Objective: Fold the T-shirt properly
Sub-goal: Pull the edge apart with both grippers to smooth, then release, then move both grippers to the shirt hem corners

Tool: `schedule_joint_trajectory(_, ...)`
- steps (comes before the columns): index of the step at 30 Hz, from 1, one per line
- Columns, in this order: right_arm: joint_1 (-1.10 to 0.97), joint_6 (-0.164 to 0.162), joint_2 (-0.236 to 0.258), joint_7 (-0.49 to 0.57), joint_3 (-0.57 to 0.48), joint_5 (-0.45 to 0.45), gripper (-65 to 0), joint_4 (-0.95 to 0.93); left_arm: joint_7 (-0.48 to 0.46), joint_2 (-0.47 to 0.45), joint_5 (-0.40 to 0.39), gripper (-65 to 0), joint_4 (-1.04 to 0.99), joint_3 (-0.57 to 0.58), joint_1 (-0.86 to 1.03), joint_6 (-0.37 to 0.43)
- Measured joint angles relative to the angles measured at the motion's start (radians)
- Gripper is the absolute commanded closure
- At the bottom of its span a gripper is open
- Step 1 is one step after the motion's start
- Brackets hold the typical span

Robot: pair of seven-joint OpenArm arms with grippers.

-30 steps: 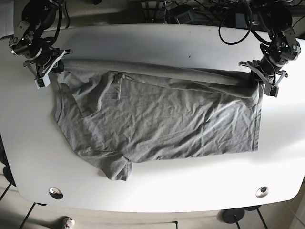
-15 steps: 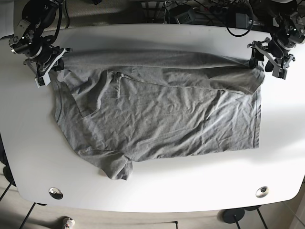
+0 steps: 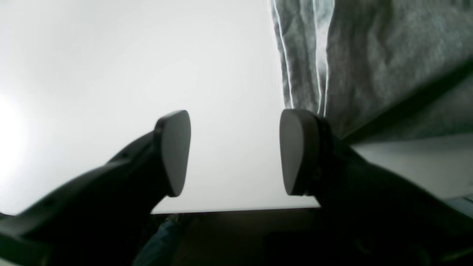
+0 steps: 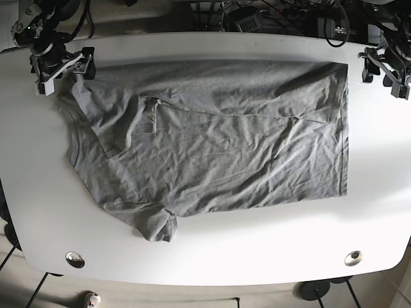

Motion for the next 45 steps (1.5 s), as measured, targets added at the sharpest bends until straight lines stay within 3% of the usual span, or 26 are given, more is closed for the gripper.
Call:
schedule_joint_trajectory(3,0.008,0.0,0.002,-0.001,0.051,0.021,-62.0,0.0,-0.003,0.054,0.0,-35.8,0.063,0.008,-0.006,0.0)
schedule_joint_trajectory(6,0.035,-0.001,0.077,0.0,0.038,0.011,-62.0,-0.01,0.01,0.097,0.016,-35.8,0.091,0.083,-0.043,0.0)
schedule_joint_trajectory(9,0.062,0.0,0.095,0.009,0.008,0.014,-62.0,-0.036,-0.011,0.12,-0.005,-35.4,0.103,0.163,-0.063,0.0)
schedule_joint_trajectory(14,0.067,-0.001,0.107,0.0,-0.017,0.01,-61.8,-0.036,0.001,0.175,0.029,-24.2,0.095,0.256,-0.056,0.0)
schedule_joint_trajectory(16,0.073,0.0,0.104,0.005,-0.055,0.014,-60.7,-0.047,-0.006,0.193,0.109,-22.2,0.076,0.268,-0.063,-0.001)
schedule_joint_trajectory(18,0.081,0.0,0.102,0.012,-0.068,0.022,-53.9,-0.101,-0.006,0.218,0.214,-19.4,0.037,0.259,-0.073,0.0)
schedule_joint_trajectory(20,0.097,0.0,0.104,0.018,-0.065,0.01,-44.4,-0.177,-0.016,0.233,0.263,-16.1,0.007,0.256,-0.093,0.0)
schedule_joint_trajectory(24,0.108,0.0,0.138,0.068,-0.068,0.013,-22.7,-0.269,-0.106,0.221,0.259,-15.1,-0.075,0.258,-0.117,0.0)
schedule_joint_trajectory(27,0.106,-0.001,0.159,0.071,-0.061,0.01,-6.5,-0.29,-0.094,0.182,0.259,-15.1,-0.081,0.258,-0.108,-0.003)
schedule_joint_trajectory(29,0.106,0.0,0.162,0.071,-0.058,0.012,-3.5,-0.29,-0.093,0.166,0.261,-15.1,-0.084,0.259,-0.109,-0.003)
schedule_joint_trajectory(34,0.094,0.0,0.183,0.071,-0.06,0.027,-4.0,-0.288,-0.09,0.147,0.27,-15.3,-0.085,0.259,-0.108,-0.003)
schedule_joint_trajectory(35,0.089,0.0,0.184,0.071,-0.059,0.031,-6.8,-0.286,-0.089,0.142,0.27,-15.4,-0.085,0.259,-0.108,-0.003)
schedule_joint_trajectory(36,0.083,0.0,0.181,0.071,-0.043,0.03,-12.5,-0.278,-0.09,0.14,0.27,-15.4,-0.085,0.259,-0.108,-0.003)
schedule_joint_trajectory(39,0.071,-0.001,0.172,0.069,0.038,0.019,-43.4,-0.226,-0.086,0.14,0.27,-15.4,-0.086,0.259,-0.108,-0.003)
schedule_joint_trajectory(41,0.072,-0.001,0.177,0.067,0.05,0.019,-56.1,-0.211,-0.085,0.14,0.27,-15.6,-0.086,0.259,-0.108,-0.003)
schedule_joint_trajectory(42,0.073,0.0,0.179,0.067,0.048,0.018,-57.5,-0.21,-0.085,0.14,0.27,-15.6,-0.086,0.259,-0.108,-0.003)
schedule_joint_trajectory(45,0.111,0.0,0.175,0.071,0.043,0.014,-53.7,-0.25,-0.085,0.14,0.271,-15.6,-0.086,0.259,-0.108,-0.003)
